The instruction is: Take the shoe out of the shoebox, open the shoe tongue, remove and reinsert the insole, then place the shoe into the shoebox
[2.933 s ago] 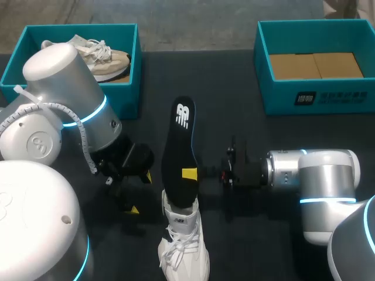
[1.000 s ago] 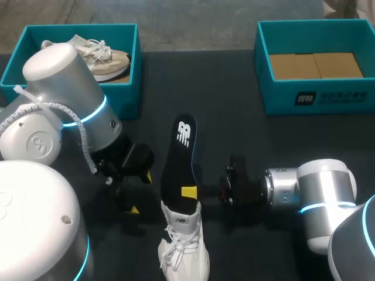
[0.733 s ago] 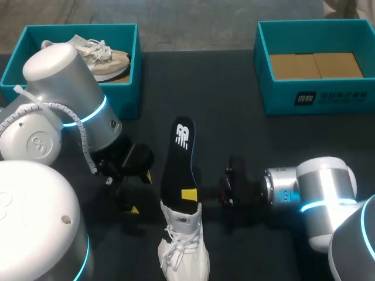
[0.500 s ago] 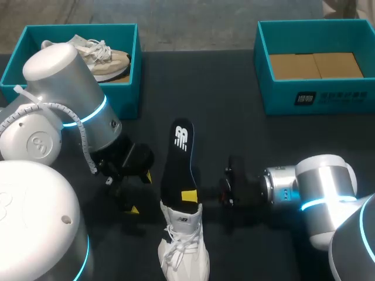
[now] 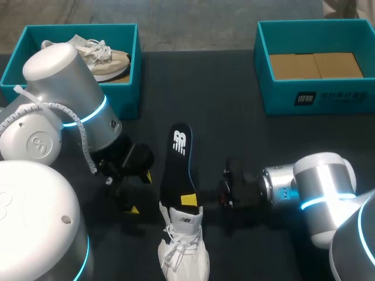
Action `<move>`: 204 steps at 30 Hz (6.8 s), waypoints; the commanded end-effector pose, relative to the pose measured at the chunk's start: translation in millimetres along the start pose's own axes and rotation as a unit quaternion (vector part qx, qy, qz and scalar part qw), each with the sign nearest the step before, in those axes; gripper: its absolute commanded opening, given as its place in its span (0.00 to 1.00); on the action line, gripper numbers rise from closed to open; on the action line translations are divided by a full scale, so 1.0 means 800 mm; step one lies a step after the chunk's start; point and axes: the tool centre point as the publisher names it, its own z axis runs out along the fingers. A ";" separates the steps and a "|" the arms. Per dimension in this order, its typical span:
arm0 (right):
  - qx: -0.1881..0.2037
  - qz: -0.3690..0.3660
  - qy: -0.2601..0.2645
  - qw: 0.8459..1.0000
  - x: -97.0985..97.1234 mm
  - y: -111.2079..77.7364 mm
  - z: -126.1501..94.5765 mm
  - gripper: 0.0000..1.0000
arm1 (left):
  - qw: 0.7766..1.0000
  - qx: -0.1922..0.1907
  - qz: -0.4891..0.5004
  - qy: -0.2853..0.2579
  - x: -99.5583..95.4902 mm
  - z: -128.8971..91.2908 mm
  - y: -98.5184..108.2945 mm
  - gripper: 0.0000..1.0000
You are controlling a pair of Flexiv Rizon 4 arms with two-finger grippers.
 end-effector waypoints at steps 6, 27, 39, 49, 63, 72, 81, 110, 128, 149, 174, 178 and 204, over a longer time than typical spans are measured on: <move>0.007 -0.002 0.004 1.000 0.000 -0.002 0.008 0.00 | 1.000 0.000 0.000 -0.001 0.000 0.002 0.000 1.00; 0.009 -0.016 -0.001 1.000 0.006 0.007 0.007 0.20 | 1.000 0.000 0.000 -0.001 0.000 0.002 0.000 1.00; 0.016 -0.032 -0.001 0.999 0.010 0.017 0.009 0.18 | 1.000 0.000 0.000 -0.001 0.000 0.002 0.000 1.00; 0.026 -0.041 -0.004 0.999 0.011 0.028 0.011 0.19 | 1.000 0.000 0.000 -0.001 0.000 0.002 0.000 1.00; 0.040 -0.057 -0.006 0.998 0.016 0.050 0.012 0.20 | 1.000 0.000 0.000 -0.001 0.000 0.002 0.000 1.00; 0.024 -0.065 -0.003 0.998 0.010 0.061 0.009 0.17 | 1.000 0.000 0.000 -0.001 0.000 0.002 0.000 1.00; 0.036 -0.066 0.000 0.997 0.009 0.067 0.014 0.17 | 1.000 0.000 0.000 -0.001 0.000 0.002 0.000 1.00; 0.022 -0.060 -0.004 0.998 0.004 0.060 0.018 0.00 | 1.000 0.000 0.000 -0.001 0.000 0.002 0.000 1.00; 0.000 -0.029 -0.024 0.999 0.005 0.027 0.017 0.00 | 1.000 0.000 0.000 -0.001 0.000 0.002 0.000 1.00; 0.021 0.008 -0.048 0.999 0.012 -0.002 0.017 0.00 | 1.000 0.000 0.000 -0.001 0.000 0.002 0.000 1.00; 0.011 -0.022 -0.045 0.999 0.015 0.026 0.022 0.27 | 1.000 0.000 0.000 -0.001 0.000 0.002 0.000 1.00; 0.004 -0.030 -0.042 0.999 0.017 0.034 0.022 0.28 | 1.000 0.000 0.000 -0.001 0.000 0.002 0.000 1.00; -0.061 -0.042 -0.047 0.996 0.005 0.072 0.017 0.00 | 1.000 0.000 0.000 -0.001 0.000 0.002 0.000 1.00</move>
